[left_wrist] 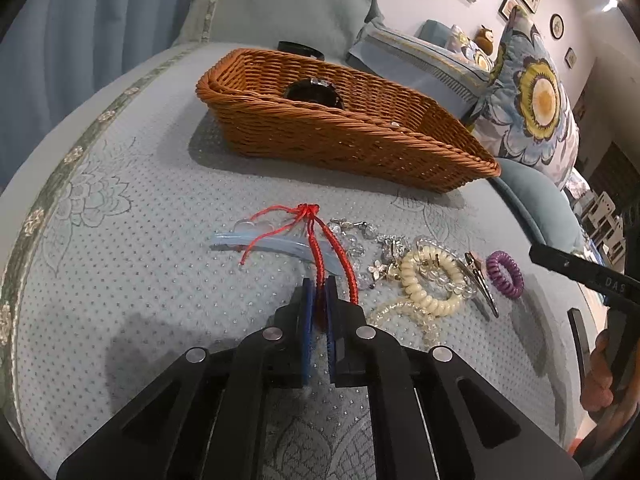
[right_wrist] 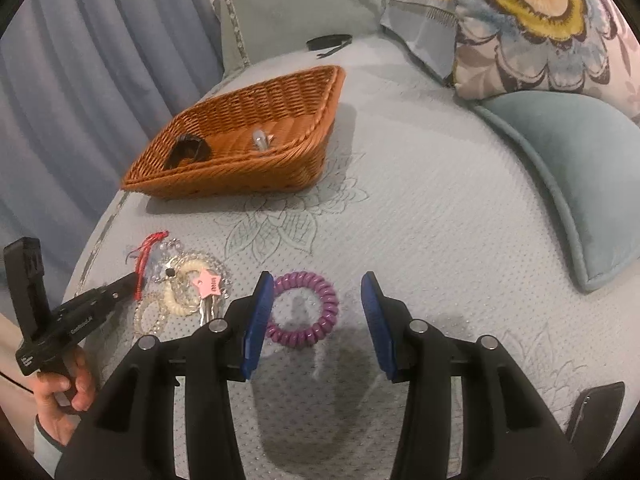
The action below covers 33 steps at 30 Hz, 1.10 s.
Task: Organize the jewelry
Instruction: 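Grasp the red string bracelet with the left tool while the right tool grasps the purple coil, then carry red string and purple coil into the basket and release both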
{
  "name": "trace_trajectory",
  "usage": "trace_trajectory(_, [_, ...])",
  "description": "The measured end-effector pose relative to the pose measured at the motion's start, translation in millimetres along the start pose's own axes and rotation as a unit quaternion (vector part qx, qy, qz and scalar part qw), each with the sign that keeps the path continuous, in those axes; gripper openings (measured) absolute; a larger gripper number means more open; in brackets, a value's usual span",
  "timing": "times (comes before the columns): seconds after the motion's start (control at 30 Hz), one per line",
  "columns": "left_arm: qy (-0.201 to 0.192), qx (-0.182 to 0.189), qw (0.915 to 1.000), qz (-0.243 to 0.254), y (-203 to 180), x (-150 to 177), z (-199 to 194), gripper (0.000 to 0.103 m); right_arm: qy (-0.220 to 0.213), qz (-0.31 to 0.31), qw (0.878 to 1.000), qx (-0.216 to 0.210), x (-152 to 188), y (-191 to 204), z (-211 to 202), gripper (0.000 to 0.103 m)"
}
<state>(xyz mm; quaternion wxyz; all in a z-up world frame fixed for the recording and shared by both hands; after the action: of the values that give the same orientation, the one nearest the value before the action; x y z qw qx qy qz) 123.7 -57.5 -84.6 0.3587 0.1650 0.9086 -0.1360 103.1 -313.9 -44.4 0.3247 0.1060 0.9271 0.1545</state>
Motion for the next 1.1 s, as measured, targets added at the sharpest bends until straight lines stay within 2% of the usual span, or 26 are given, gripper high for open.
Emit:
trace_trajectory(0.13, [0.000, -0.003, 1.0000, 0.002, -3, -1, 1, 0.009, 0.003, -0.023, 0.999, 0.048, 7, 6, 12, 0.042])
trace_trajectory(0.2, [0.001, -0.011, 0.9999, 0.009, -5, -1, 2, 0.009, 0.008, -0.028, 0.998, 0.063, 9, 4, 18, 0.028])
trace_trajectory(0.23, [0.001, -0.014, 0.9998, 0.013, -7, -1, 2, 0.009, 0.016, -0.032, 0.997, 0.065, 11, 4, 23, 0.014])
trace_trajectory(0.27, [0.002, -0.017, 0.9997, 0.015, -7, -2, 2, 0.008, 0.015, -0.040, 0.996, 0.073, 13, 6, 26, 0.010])
trace_trajectory(0.33, [0.003, -0.024, 0.9996, 0.016, -8, -3, 3, 0.002, 0.002, -0.057, 0.995, 0.084, 15, 13, 24, 0.009])
trace_trajectory(0.53, [-0.028, -0.008, 0.9994, 0.015, -8, -6, -10, 0.002, -0.042, -0.075, 0.995, 0.050, 11, 31, 2, 0.009])
trace_trajectory(0.73, [-0.091, 0.045, 0.9949, 0.002, -10, -21, -46, 0.002, -0.083, -0.065, 0.994, 0.024, -1, 34, -22, 0.009])
trace_trajectory(0.97, [-0.143, 0.044, 0.9885, 0.022, -25, -40, -77, 0.002, -0.144, -0.044, 0.989, -0.004, -12, 35, -54, 0.009])
trace_trajectory(1.1, [-0.156, 0.042, 0.9862, 0.038, -35, -56, -87, 0.002, -0.164, -0.027, 0.986, -0.027, -23, 43, -67, 0.009])
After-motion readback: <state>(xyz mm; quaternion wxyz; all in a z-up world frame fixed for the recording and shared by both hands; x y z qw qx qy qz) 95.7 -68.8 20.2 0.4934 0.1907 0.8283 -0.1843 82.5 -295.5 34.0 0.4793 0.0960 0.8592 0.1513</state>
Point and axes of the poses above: each gripper's, at about its wrist camera, not at the fingertips, and z roughly the way its jaws point, y to its left, x to its underside, the point moved 4 cm from there along z, roughly the way its jaws point, and after that the axes turned 12 degrees about z, right-handed, at the moved point
